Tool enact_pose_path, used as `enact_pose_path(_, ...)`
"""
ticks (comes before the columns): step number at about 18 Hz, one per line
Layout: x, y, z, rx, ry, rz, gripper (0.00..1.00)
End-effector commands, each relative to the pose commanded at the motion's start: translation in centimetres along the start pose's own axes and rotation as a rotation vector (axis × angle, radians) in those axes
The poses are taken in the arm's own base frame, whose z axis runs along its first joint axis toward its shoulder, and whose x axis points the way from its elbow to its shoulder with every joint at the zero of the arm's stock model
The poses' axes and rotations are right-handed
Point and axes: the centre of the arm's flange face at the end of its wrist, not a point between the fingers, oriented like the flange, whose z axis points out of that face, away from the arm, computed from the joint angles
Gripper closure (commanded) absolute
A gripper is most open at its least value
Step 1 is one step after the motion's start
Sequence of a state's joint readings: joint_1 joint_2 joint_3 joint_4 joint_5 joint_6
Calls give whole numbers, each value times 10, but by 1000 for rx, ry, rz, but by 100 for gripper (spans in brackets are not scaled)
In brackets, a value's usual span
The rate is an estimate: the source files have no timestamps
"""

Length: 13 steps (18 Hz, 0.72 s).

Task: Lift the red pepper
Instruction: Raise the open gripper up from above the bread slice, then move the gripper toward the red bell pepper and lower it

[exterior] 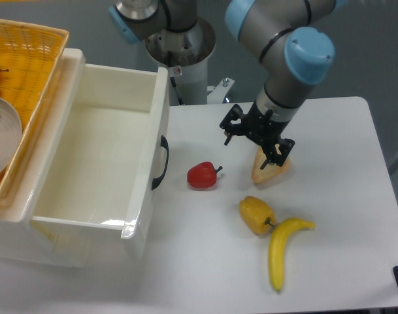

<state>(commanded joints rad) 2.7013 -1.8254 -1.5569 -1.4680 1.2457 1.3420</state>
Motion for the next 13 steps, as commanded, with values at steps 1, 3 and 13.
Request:
enact_pose_path(1, 1, 2, 5, 6, 10, 20, 0)
enact_pose_path(3, 0, 3, 11, 7, 22, 88, 0)
enact_pose_path(13, 13, -1, 77, -1, 61, 296, 0)
